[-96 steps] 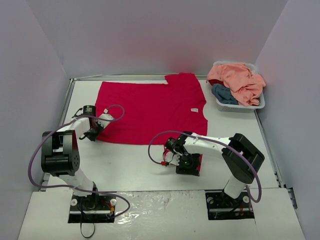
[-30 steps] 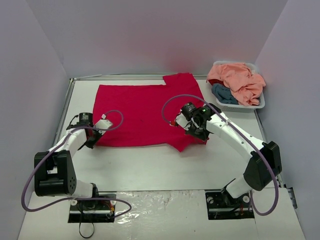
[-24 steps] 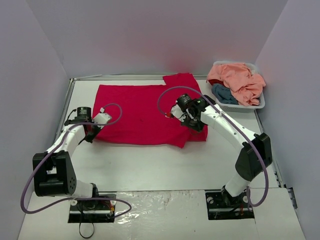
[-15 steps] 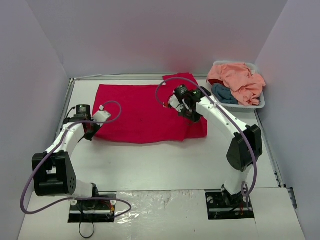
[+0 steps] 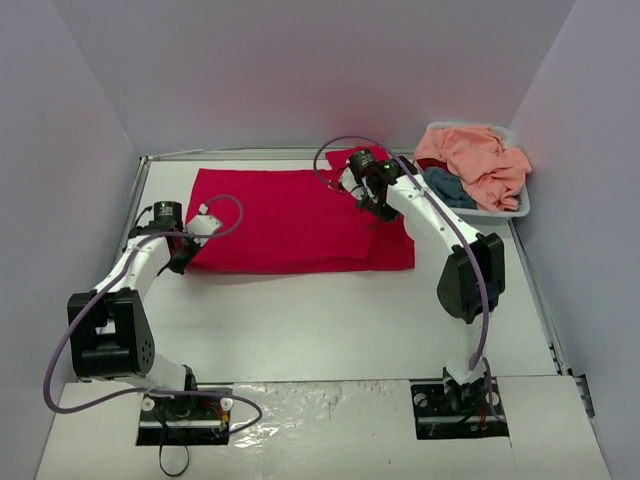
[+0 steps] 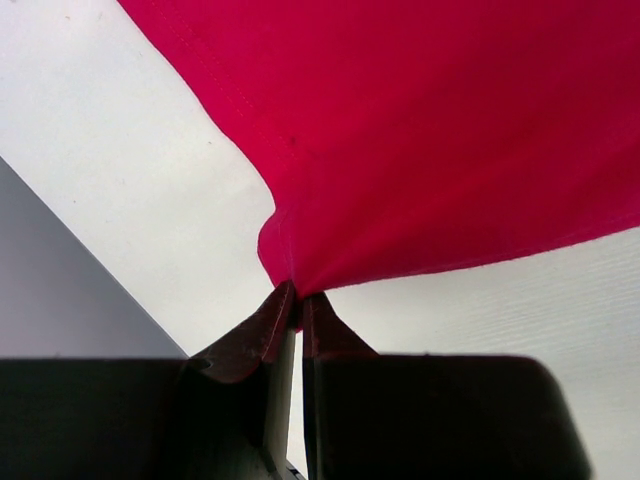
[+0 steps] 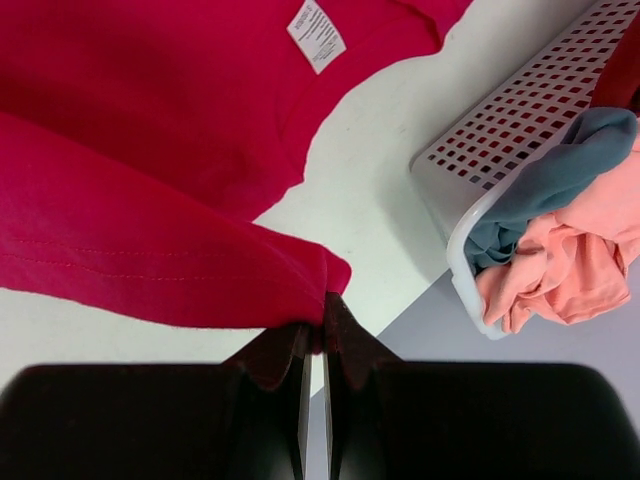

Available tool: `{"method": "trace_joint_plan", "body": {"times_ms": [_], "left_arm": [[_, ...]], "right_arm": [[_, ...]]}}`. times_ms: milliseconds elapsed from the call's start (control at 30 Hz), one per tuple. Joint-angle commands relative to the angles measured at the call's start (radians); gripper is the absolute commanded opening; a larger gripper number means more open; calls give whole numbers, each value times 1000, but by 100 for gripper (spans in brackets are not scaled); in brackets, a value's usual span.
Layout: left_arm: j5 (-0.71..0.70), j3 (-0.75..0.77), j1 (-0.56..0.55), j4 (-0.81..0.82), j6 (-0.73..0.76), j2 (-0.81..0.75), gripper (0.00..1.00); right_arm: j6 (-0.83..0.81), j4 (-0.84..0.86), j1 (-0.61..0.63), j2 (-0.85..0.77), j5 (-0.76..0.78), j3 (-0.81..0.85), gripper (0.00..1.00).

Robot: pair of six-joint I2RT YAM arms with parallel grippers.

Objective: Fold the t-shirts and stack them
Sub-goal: Fold the flattened tshirt in 1/3 of the way

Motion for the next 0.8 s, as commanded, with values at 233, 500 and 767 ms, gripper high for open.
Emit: {"method": "trace_joint_plan", "body": {"times_ms": [233,500,767], "left_arm": [[-19,114,9,-34,-2,55,2],[-31,186,9,-35,5,149,2],[-35,261,9,-51,10,239,3]], "right_arm": [[-9,12,-29,93,62,142,0],[-15,22,-36,193,109,228,0],[-23,26,-53,277,129,309,0]]}}
